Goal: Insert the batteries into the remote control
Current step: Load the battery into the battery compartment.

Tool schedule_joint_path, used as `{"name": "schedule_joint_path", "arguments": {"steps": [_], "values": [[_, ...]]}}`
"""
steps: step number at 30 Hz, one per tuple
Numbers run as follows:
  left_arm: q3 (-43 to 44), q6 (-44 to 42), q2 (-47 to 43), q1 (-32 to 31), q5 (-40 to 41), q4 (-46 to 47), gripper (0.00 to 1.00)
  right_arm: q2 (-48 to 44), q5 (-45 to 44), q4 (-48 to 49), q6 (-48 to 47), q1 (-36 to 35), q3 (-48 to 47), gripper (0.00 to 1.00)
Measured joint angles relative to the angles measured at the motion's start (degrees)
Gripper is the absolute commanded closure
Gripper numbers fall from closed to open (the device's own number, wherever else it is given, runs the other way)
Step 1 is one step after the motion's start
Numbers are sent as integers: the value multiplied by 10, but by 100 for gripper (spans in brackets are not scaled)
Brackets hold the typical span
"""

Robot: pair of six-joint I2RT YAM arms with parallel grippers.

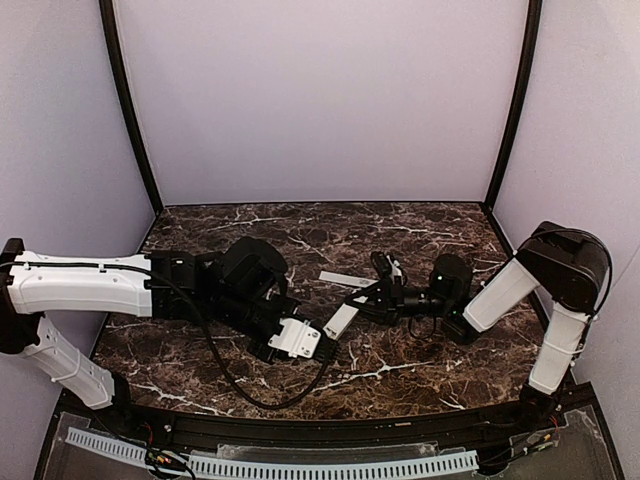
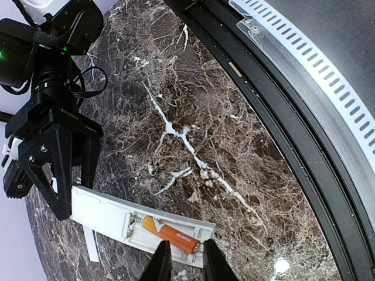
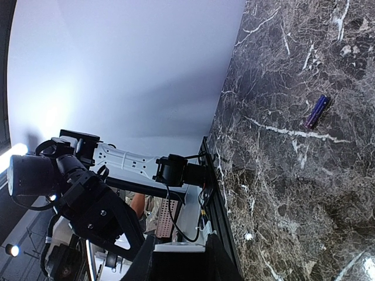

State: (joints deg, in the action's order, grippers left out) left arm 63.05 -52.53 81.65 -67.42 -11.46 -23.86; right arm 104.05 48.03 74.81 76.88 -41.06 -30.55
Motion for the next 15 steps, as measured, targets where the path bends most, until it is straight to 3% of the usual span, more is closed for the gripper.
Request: {"name": "schedule_joint_path", "arguments": {"steps": [15], "values": [[-14,-9,9,0,13,0,83,0,0,0,0,-6,-5,100]]}}
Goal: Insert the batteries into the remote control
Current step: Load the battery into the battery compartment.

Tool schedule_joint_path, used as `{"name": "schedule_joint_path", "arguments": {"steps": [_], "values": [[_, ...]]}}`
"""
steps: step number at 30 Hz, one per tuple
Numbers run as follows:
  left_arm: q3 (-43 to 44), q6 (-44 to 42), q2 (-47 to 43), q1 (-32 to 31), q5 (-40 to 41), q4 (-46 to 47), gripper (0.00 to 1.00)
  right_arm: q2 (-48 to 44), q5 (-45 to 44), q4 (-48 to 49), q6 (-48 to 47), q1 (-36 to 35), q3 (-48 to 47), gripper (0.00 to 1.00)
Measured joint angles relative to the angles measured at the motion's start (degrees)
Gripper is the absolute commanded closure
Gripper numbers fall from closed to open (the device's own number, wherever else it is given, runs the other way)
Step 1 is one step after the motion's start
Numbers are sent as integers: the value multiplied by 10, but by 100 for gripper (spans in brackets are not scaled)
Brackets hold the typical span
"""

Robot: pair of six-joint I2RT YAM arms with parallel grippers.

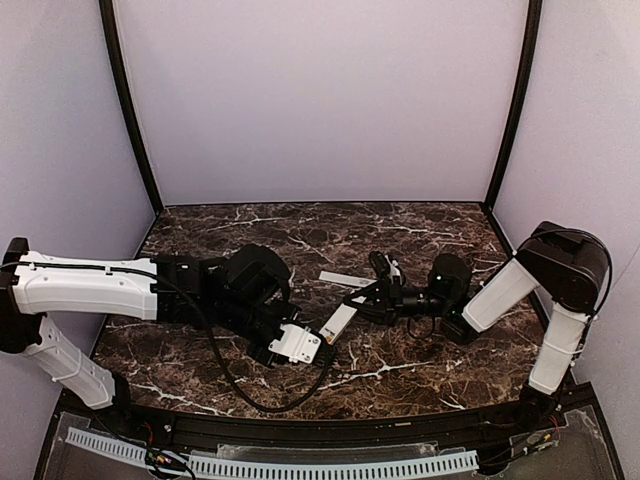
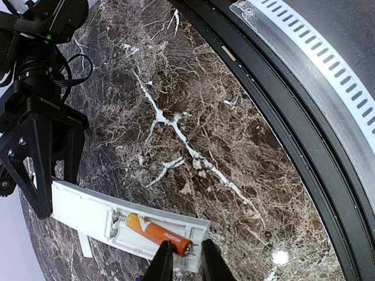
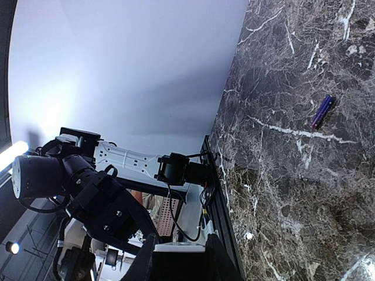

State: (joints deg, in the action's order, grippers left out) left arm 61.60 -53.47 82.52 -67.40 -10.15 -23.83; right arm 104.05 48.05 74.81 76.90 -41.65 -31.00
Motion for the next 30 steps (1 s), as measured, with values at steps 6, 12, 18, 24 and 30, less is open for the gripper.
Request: {"name": "schedule_joint_path", "arguments": {"steps": [6,12,18,24,30], "values": [[0,-1,3,0,2,0,85,0,0,0,0,0,-1,100],[0,-1,8,0,3,1,85,0,0,-3,-1,0,-1,100],[2,-1,12,0,3,1,84,0,0,-6,-1,0,-1,100],[2,0,13,0,2,2,82,0,0,-7,-1,0,-1,100],[2,2,13,0,1,3,82,0,0,-7,-1,-1,-1,100]]}}
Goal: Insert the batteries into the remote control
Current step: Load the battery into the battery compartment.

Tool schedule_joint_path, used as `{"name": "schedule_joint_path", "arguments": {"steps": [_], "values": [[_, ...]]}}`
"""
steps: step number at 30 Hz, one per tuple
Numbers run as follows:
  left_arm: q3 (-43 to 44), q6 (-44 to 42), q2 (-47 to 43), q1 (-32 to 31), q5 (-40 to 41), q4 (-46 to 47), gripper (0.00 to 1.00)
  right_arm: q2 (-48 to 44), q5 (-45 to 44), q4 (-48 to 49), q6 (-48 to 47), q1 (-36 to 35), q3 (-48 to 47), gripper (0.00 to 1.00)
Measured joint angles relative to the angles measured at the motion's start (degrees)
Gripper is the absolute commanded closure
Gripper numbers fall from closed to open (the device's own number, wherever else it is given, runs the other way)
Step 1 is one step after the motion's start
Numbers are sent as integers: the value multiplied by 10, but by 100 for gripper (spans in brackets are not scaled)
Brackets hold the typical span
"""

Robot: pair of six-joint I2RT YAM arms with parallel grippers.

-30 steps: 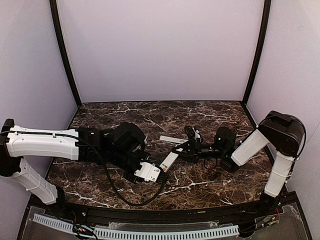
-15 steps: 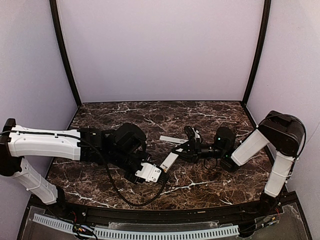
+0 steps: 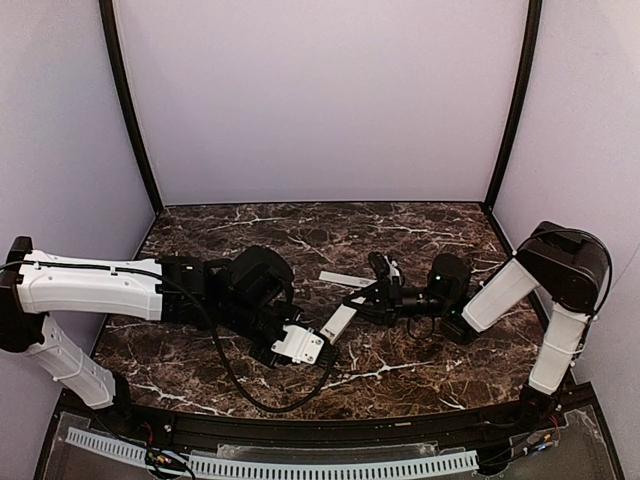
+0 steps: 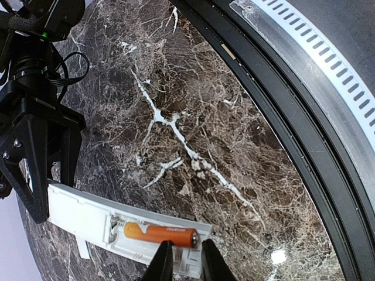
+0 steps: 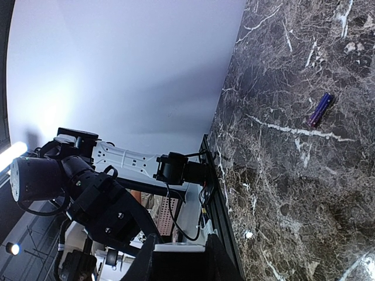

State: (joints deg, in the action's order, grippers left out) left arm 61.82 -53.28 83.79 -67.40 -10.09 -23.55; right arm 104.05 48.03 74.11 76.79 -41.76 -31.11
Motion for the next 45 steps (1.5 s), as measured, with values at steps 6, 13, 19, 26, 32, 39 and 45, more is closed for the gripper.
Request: {"name": "schedule_joint_path", "arguments": {"steps": [6,13,19,26,32,39,45], "values": [[0,4,0,0,-3,7,83,0,0,1,1,0,0,100],[0,10,0,0,-3,17,78,0,0,1,1,-3,0,100],[0,13,0,0,-4,17,73,0,0,1,1,-3,0,100],[0,25,0,2,-1,16,66,0,0,1,2,-3,0,100],[0,61,-8,12,0,12,57,0,-1,2,2,-3,0,100],[0,120,-32,15,-2,6,53,0,-10,3,2,-3,0,100],[0,154,-37,15,-16,6,45,0,-16,5,2,-4,0,100]]}}
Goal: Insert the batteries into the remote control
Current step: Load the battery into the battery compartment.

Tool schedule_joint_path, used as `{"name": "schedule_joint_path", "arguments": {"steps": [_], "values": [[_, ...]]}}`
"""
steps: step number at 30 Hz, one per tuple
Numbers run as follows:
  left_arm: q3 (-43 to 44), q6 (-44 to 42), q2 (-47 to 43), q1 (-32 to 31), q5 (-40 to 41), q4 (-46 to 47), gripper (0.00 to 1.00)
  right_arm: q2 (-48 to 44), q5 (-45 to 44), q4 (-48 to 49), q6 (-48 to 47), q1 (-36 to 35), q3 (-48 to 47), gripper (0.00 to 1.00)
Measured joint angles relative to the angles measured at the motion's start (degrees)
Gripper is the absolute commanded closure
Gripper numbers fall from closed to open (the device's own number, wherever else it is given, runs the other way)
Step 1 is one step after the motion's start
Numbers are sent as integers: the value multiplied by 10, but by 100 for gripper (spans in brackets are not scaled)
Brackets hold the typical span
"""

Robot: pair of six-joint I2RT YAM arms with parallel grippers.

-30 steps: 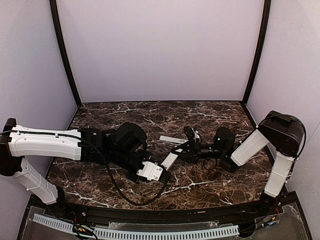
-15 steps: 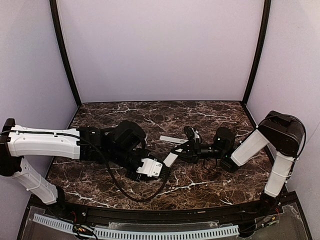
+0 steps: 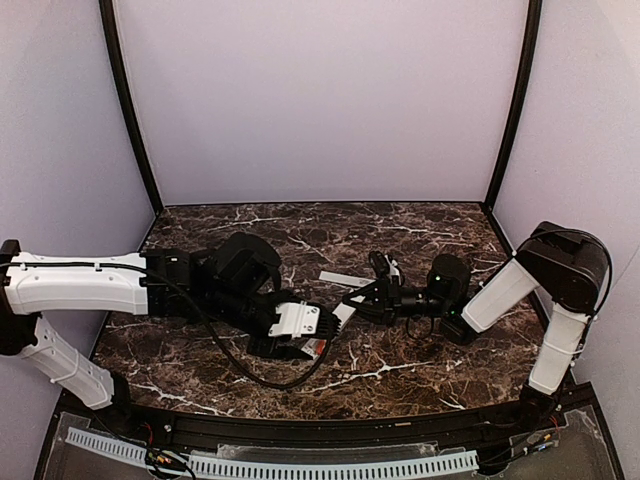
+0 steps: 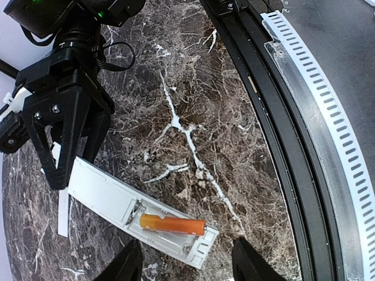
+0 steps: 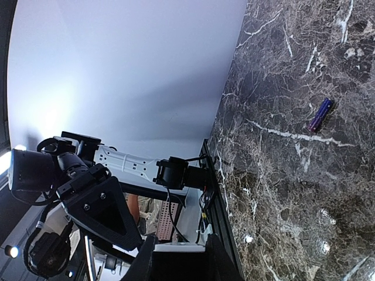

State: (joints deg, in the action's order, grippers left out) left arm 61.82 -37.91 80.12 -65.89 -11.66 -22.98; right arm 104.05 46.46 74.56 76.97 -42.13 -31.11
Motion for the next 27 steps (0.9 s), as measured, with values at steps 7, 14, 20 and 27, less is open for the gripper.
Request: {"name": "schedule_joint_path", "arguments": {"steps": [7,14,20,27], "values": [[8,18,23,0,-7,-6,38,0,-3,0,0,0,0,100],[12,25,36,0,-6,-7,32,0,-7,0,0,0,0,100],[18,26,50,0,0,-9,31,0,-11,0,0,0,0,100],[19,26,56,0,4,-10,31,0,-11,0,0,0,0,100]]}}
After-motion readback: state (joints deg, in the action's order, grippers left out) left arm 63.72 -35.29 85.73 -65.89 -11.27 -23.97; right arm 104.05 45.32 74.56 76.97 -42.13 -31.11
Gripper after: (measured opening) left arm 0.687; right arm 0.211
